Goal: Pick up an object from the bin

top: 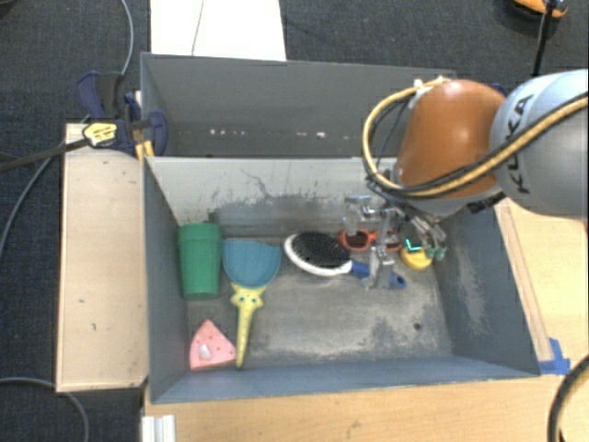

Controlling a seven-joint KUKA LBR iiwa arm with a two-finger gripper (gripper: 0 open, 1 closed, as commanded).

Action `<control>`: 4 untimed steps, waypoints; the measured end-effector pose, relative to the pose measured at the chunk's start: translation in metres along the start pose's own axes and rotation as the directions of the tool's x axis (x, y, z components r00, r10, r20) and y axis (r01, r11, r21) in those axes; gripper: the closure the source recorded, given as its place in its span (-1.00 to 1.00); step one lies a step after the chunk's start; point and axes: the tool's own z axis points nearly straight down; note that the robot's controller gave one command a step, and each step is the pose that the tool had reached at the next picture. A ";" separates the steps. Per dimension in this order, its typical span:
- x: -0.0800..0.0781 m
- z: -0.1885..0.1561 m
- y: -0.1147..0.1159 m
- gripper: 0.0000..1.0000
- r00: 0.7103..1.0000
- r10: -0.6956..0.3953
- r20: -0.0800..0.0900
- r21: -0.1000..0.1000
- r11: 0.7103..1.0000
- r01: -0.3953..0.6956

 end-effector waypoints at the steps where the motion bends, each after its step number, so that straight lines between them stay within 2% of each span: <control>1: -0.007 0.043 0.002 -1.00 1.000 0.003 0.011 0.001 1.000 -0.003; 2: -0.010 0.081 0.011 -1.00 0.999 0.041 0.013 0.001 0.999 -0.041; 3: -0.013 0.092 0.005 1.00 0.991 -0.131 0.022 0.005 0.991 0.131; 4: -0.013 0.092 0.005 1.00 0.991 -0.131 0.022 0.005 0.991 0.131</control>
Offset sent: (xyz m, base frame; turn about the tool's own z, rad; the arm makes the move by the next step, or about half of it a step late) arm 0.0068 0.0145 -0.0858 0.0405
